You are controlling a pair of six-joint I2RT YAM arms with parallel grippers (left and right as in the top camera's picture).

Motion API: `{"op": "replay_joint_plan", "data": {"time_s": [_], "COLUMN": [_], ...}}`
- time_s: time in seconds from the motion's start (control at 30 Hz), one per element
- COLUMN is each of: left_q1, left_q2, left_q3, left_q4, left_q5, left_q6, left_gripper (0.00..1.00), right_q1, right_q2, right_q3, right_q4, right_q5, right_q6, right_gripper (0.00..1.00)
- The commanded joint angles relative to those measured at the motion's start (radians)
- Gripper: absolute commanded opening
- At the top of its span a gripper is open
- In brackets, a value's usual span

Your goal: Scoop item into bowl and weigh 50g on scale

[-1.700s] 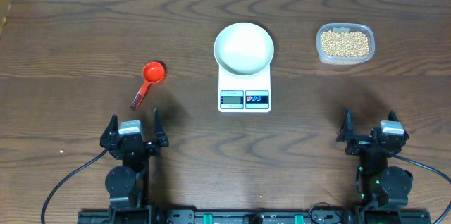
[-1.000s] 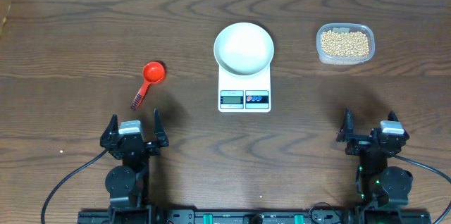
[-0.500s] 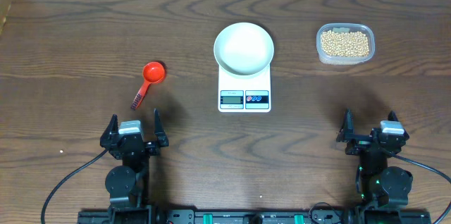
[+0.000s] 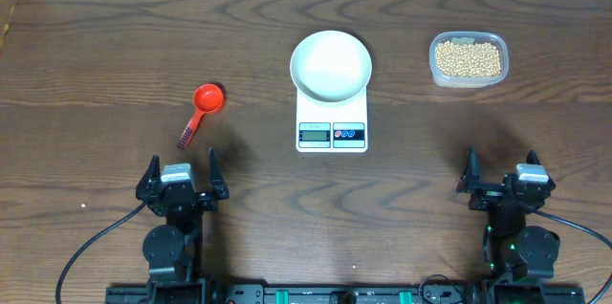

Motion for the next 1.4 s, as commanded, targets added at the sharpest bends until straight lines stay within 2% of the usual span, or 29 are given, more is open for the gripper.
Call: {"op": "replay_joint_plan", "data": {"time_s": [0.0,0.7,0.83,0.93,1.03,1.23,1.37], "left_q1": [0.004,0.004,0.004,0.004,0.004,0.004,0.004], "left_q2": [-0.006,-0.006,-0.006,-0.006,-0.006,0.024,0.158], "left_q3": [-0.011,-0.011,-0.011,-0.011,-0.009,0.076,0.208], "left_q4": [-0.049,-0.049,-0.003,0.084,0.159,0.169,0.099], "left_q5": [-0.011,-0.011,-0.009,0.074,0.148,0.175,0.197], "left_q6": [-0.009,-0.008,-0.018,-0.078,-0.08,-0.081,-0.08], "left_gripper": [0.98,0.98,0.98,0.98,0.98,0.98,0.98], "right_q1": [0.003,0.003,0.003,0.003,0.003,0.003,0.003], "right_q2": [-0.002,-0.002,-0.002,-0.002,-0.002,-0.002,-0.002], "right_q3": [-0.001,-0.001,-0.001,-0.001,-0.001,-0.001,-0.001], "right_q4": [-0.003,-0.003,-0.003,-0.003,-0.003,-0.004,-0.004], "right_q5": [0.011,0.012,0.011,0.011,0.012,0.011,0.011], "right_q6": [-0.008,-0.008,-0.008,-0.008,-0.008,-0.008,-0.008], "right_gripper": [0.99,0.99,0.99,0.99,0.99,0.99,0.99]}}
